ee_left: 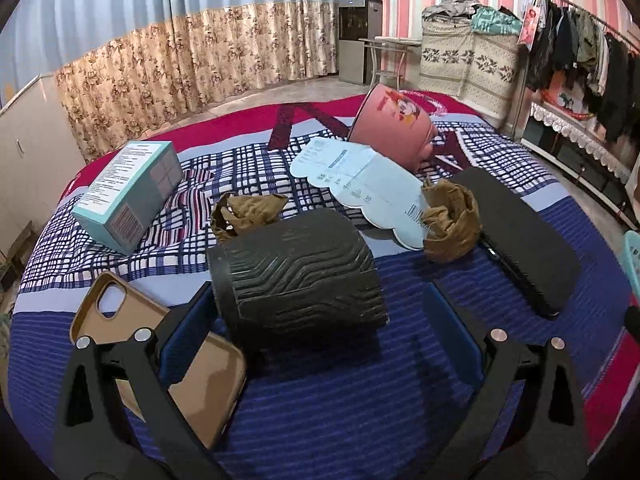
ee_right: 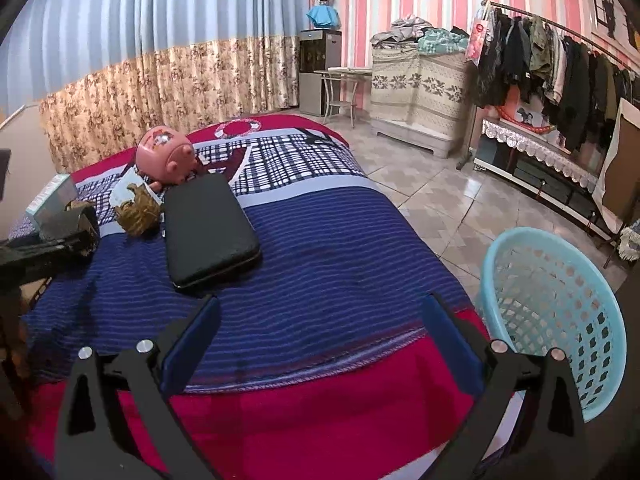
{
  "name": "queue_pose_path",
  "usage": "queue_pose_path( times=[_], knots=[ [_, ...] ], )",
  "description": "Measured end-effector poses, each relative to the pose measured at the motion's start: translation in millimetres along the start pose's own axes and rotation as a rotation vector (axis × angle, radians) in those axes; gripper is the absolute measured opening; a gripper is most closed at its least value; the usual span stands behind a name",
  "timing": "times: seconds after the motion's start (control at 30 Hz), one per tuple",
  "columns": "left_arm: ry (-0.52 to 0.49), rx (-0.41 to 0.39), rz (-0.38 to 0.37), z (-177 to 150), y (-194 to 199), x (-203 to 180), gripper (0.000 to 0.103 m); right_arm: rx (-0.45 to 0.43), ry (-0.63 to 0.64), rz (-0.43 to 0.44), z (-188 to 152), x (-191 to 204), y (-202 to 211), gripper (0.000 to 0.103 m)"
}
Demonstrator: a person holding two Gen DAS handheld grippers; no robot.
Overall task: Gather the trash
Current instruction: 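Reach the left gripper to the black ribbed cylinder and grasp it, then grasp the brown crumpled paper with the right gripper while the left holds the cylinder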
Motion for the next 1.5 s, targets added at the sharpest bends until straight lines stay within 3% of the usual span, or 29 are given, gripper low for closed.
queue_pose_path(
  times=[0.13, 0.37, 0.5, 0.73, 1.0, 1.17, 1.5],
  knots=[
    [0.013, 0.009, -0.006, -1, -2, 5, 0.075, 0.012, -0.012, 0.010, -2, 4, -4, 0.098],
    [0.043, -0.069, -0.037, 6, 28, 14, 0.073, -0.007, 0.033, 0.001, -1, 19, 1, 0.098],
    [0.034, -0.128, -0.013, 3, 58, 30, 0.073, -0.020, 0.058, 0.018, 1, 31, 5, 0.098],
    [0.106, -0.218, 0.037, -13, 98, 89, 0.073, -0.033, 0.091, 0.073, 2, 62, 10, 0.098],
    [0.180, -0.247, 0.033, -30, 111, 130, 0.073, -0.033, 0.145, 0.110, -1, 95, 14, 0.098],
    [0.192, -0.265, 0.033, -23, 119, 136, 0.073, -0.035, 0.151, 0.136, 8, 110, 12, 0.098],
    [0.190, -0.227, 0.030, -14, 112, 140, 0.073, -0.021, 0.207, 0.210, 29, 165, -10, 0.097]
  ],
)
Point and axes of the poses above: each gripper's, at about its wrist camera, not at the fingertips, and y roughly against the way its jaws point, x to its left, z to its top, the point moved 10 cm from there along -y, roughly the way its jaws point, and after that the axes turned 9 degrees about -z, right-handed, at the moved point
